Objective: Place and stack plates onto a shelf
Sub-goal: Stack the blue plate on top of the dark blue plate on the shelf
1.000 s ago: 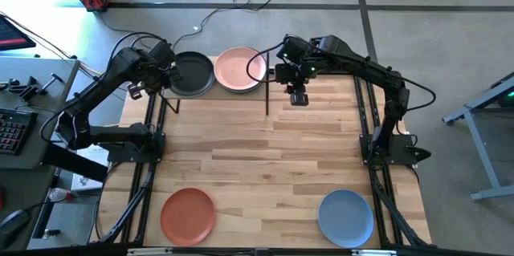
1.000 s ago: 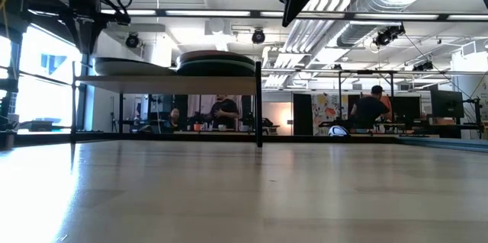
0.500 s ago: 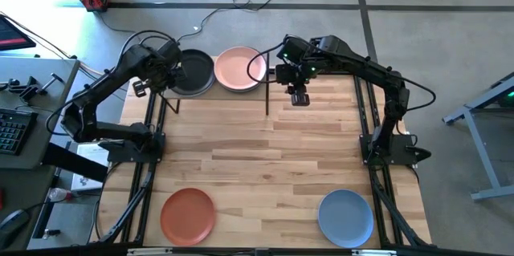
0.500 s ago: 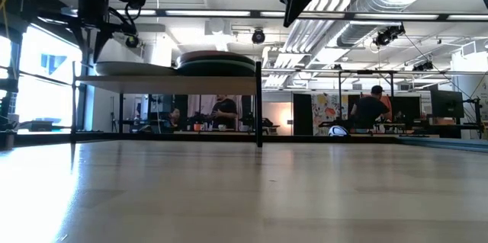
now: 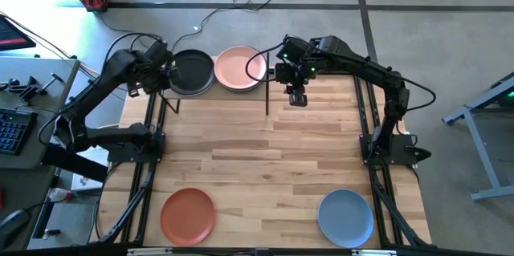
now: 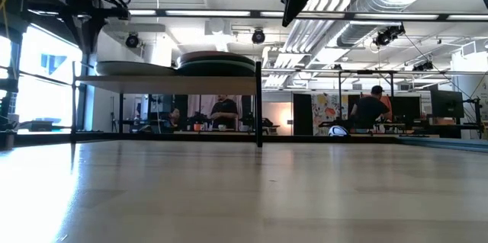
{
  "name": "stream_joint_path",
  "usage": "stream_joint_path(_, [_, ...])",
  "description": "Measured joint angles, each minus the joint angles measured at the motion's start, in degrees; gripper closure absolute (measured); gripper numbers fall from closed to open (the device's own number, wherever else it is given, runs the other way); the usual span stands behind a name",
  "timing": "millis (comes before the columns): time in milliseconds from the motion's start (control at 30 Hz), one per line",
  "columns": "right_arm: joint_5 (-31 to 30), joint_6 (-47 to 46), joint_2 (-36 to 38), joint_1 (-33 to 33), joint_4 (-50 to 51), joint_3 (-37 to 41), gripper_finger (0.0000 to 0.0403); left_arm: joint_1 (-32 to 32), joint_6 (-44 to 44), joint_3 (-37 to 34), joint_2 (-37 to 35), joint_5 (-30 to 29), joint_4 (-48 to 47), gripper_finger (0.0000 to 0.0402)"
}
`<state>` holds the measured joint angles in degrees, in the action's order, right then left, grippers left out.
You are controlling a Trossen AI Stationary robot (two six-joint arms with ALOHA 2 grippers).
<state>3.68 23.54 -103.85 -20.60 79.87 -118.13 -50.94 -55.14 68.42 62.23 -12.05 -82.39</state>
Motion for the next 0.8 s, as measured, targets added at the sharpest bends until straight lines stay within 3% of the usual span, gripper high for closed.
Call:
stream_joint_path(167, [4.6, -4.6, 0.0, 0.2, 4.8, 1.0, 0.0269, 2.6, 6.6, 0.0, -2.6, 5.9, -0.1, 0.0335])
stream_joint_path(333, [10.2, -11.8, 0.2, 2.7, 7.5, 7.9, 0.0269, 9.6, 9.6, -0.1, -4.6, 8.6, 0.0, 0.0335])
stream_joint_path(567, [10.5, -28.2, 0.1, 11.6, 5.0, 19.9, 0.0269, 21.4, 7.8, -3.2, -7.0, 12.5, 0.1, 0.0335])
stream_joint_path(800, [10.5, -50.8, 0.1, 21.5, -0.3, 26.1, 0.0269, 29.7, 7.3, -7.9, -7.6, 14.4, 0.3, 0.0335])
